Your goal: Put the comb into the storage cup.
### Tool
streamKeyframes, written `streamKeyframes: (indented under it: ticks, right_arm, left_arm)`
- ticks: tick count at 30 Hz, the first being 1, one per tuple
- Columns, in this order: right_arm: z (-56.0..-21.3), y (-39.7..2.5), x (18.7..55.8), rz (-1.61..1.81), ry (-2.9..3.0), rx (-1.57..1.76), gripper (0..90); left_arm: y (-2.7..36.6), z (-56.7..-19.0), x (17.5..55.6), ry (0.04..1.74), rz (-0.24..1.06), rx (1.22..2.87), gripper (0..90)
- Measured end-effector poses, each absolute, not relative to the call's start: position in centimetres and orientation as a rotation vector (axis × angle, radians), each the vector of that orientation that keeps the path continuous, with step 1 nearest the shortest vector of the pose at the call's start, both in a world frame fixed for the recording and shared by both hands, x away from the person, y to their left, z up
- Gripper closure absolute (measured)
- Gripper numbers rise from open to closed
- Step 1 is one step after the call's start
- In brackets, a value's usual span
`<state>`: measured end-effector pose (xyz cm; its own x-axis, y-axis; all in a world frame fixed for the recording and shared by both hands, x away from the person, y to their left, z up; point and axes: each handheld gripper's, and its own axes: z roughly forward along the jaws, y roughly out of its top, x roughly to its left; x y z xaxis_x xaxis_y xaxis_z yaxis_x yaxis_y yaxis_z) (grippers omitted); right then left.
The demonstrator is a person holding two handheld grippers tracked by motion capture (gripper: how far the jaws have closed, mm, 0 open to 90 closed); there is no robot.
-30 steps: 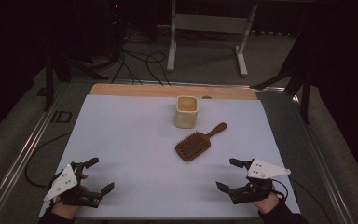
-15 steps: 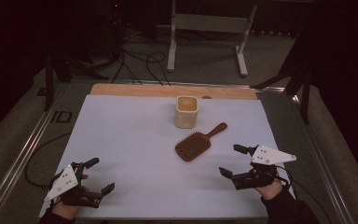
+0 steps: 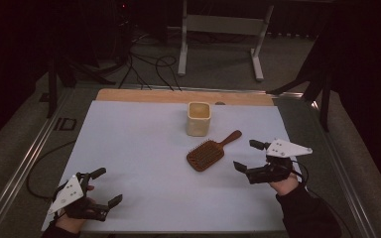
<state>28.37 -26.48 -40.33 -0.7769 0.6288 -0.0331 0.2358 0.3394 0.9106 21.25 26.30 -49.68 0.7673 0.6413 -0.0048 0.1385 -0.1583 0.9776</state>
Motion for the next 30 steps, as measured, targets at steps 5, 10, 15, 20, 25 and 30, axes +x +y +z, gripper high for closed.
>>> streamKeyframes:
  ticks: [5, 10, 15, 20, 25, 30]
  right_arm:
    - [-40.4, -26.4, 29.9, 1.431, 2.219, 0.784, 10.0]
    - [-40.5, -26.2, 30.9, 1.406, 2.221, 0.786, 11.4]
    - [-40.8, -25.9, 32.4, 1.396, 2.23, 0.797, 11.6]
    - [-40.9, -25.9, 33.6, 1.379, 2.229, 0.813, 13.3]
    - [-40.8, -25.8, 34.7, 1.368, 2.23, 0.824, 14.1]
    - [-40.7, -25.8, 35.2, 1.36, 2.228, 0.836, 15.2]
  left_arm:
    - [26.2, -49.7, 21.3, 0.617, 0.493, 1.701, 0.1]
    - [26.3, -49.7, 21.3, 0.621, 0.492, 1.697, 0.1]
    - [26.3, -49.7, 21.3, 0.618, 0.491, 1.698, 0.1]
    - [26.3, -49.7, 21.3, 0.618, 0.489, 1.698, 0.1]
    - [26.3, -49.7, 21.3, 0.618, 0.49, 1.698, 0.1]
    - [26.3, -49.7, 21.3, 0.618, 0.49, 1.699, 0.1]
